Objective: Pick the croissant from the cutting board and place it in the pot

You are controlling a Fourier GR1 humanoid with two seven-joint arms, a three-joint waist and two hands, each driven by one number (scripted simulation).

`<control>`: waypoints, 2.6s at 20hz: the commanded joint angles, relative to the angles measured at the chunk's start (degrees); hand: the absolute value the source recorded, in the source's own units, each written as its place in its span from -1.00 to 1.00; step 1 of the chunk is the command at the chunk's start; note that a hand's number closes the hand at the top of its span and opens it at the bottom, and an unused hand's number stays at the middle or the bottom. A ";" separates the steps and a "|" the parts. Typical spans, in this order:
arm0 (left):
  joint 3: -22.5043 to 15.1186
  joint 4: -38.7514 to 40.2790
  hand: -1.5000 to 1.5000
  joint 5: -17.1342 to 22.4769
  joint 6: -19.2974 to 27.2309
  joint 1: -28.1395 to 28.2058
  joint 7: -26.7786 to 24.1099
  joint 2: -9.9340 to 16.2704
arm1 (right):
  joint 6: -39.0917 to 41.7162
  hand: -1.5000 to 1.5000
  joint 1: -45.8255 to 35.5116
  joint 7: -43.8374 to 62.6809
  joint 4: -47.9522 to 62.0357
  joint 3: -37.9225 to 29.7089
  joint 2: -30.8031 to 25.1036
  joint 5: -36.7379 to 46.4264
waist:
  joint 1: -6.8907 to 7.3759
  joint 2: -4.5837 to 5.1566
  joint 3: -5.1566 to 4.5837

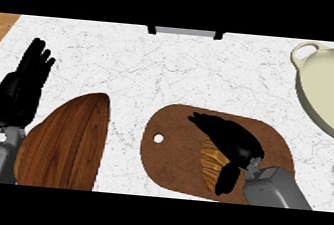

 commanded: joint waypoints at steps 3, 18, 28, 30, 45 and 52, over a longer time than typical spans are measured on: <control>-0.13 -2.88 0.00 -0.75 0.68 0.06 2.60 -0.92 | -3.05 1.00 -1.23 -11.92 4.53 3.29 -3.68 5.39 | 0.24 0.02 -0.01; 1.34 -3.76 0.00 -1.26 -2.48 2.70 1.48 -2.46 | -3.79 1.00 12.30 -20.41 -9.18 3.46 -8.23 10.09 | -0.88 -0.24 -0.03; 3.61 -6.32 0.00 -0.74 -2.23 6.17 1.86 -1.14 | -14.70 1.00 40.95 -43.47 -31.76 -13.63 -31.19 -2.56 | -3.83 -0.90 0.01; 4.39 -4.68 0.00 -1.85 0.02 4.72 1.38 -1.76 | -15.27 1.00 41.08 -44.12 -32.36 -20.43 -27.86 -10.37 | -4.97 -0.79 0.01; 3.03 -0.81 0.00 -0.88 -3.29 -0.22 1.61 -1.54 | -8.46 1.00 31.99 -36.87 -19.08 -60.50 -30.31 -49.08 | -0.59 0.15 -0.06; 3.24 -0.67 0.00 -1.26 -3.55 -2.04 2.83 -1.63 | -7.90 1.00 15.34 -29.76 -5.07 -53.19 -35.00 -46.41 | 0.67 0.23 -0.03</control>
